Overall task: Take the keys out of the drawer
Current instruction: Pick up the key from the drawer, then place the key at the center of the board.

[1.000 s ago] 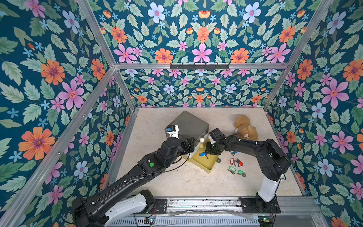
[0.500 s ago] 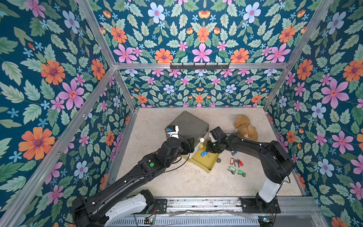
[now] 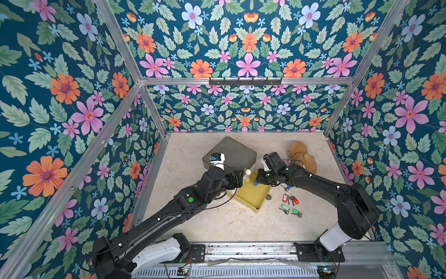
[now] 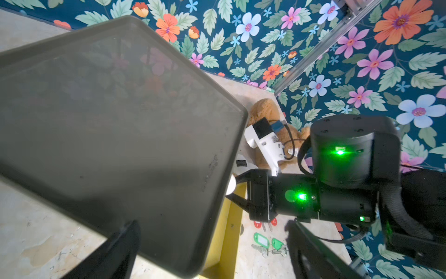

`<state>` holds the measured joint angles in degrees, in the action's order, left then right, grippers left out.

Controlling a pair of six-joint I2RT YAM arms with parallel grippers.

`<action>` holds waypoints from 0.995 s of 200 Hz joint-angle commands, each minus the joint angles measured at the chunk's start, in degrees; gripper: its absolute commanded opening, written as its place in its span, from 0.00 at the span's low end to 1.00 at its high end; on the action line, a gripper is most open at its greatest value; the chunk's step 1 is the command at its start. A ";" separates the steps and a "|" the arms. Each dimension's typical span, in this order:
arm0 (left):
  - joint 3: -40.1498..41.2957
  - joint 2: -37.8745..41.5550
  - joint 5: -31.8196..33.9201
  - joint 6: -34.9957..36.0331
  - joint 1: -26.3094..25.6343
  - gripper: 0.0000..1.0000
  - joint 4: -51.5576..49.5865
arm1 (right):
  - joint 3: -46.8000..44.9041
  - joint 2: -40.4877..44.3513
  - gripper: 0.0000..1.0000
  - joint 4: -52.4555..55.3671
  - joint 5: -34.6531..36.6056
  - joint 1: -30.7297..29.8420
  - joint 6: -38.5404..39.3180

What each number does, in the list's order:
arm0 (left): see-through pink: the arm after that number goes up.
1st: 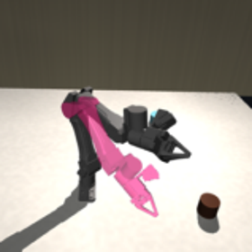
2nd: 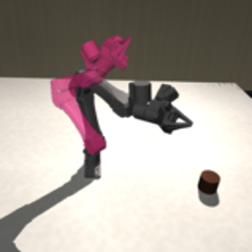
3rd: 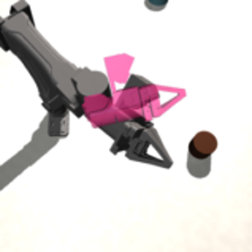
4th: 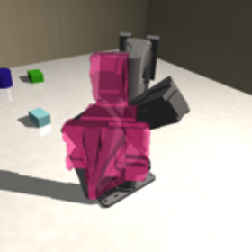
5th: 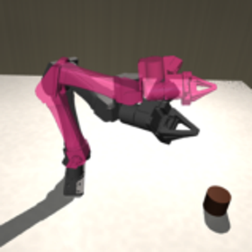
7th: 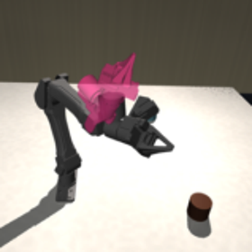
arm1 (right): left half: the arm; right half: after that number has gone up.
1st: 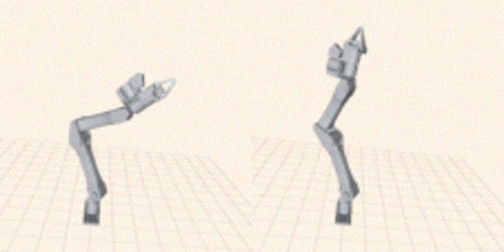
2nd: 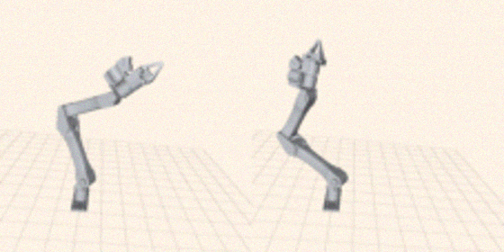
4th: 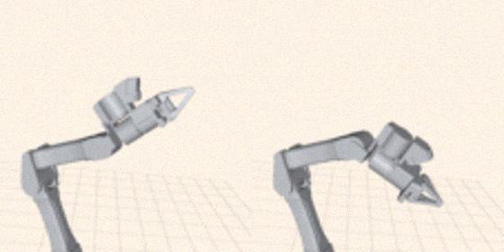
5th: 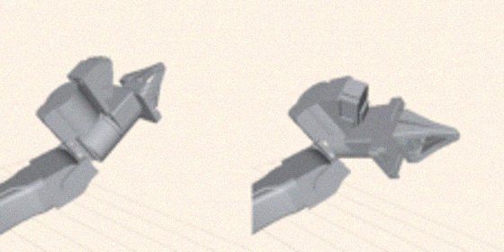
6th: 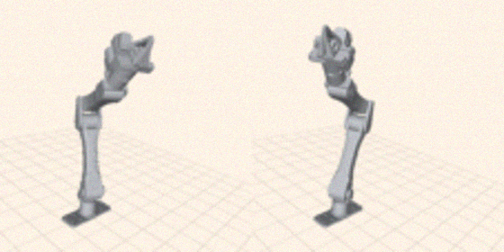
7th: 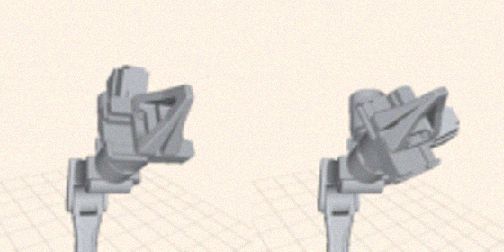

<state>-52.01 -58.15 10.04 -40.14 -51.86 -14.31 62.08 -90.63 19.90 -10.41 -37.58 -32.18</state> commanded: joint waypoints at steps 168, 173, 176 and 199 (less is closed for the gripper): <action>-9.92 -16.26 -14.79 5.15 -3.90 0.99 6.14 | -17.63 25.58 0.00 5.39 -5.19 30.98 1.67; -10.16 -16.79 -14.87 5.16 -4.12 0.99 6.05 | -18.01 25.40 0.00 5.32 -5.39 31.53 1.87; -10.28 -17.16 -14.92 5.24 -4.27 0.99 6.04 | -18.24 25.28 0.00 5.20 -5.40 31.83 2.04; -11.08 -19.29 -15.49 5.25 -5.04 1.00 6.05 | -19.60 24.07 0.00 4.48 -5.91 33.62 2.57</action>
<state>-62.24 -75.92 -4.38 -35.83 -56.34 -8.84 43.38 -65.69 25.74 -14.33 -5.26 -31.27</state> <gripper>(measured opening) 0.994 0.055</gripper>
